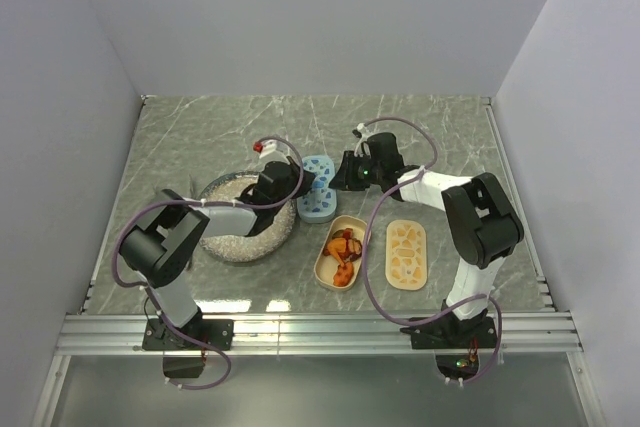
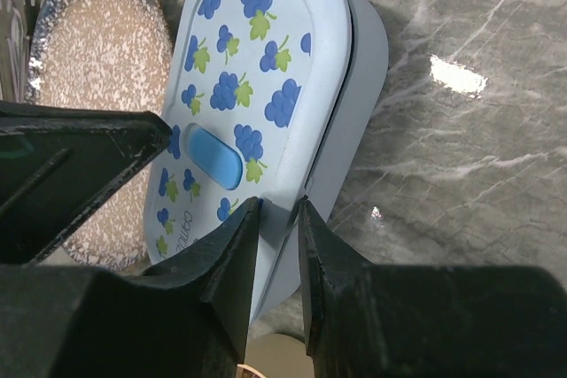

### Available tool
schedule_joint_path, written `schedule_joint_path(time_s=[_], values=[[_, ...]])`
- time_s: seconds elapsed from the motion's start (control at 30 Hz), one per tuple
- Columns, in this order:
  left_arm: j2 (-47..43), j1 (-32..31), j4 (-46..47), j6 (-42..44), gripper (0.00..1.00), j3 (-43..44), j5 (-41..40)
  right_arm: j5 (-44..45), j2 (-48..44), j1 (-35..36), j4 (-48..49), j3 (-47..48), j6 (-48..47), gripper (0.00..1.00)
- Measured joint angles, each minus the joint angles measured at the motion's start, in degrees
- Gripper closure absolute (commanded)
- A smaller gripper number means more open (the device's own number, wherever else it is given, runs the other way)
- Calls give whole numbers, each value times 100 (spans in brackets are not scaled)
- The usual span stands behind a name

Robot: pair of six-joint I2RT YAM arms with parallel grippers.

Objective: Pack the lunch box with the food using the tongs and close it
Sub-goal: Put the lid back on the lunch box

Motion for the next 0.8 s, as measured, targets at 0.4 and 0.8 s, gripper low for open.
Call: schedule_joint_path(time_s=[0.4, 0.8], values=[[-90, 0, -450, 413, 75, 330, -461, 98, -7, 55, -173, -50, -164, 34], [-1130, -28, -647, 990, 56, 435, -962, 382, -1519, 63, 120, -573, -190, 30]])
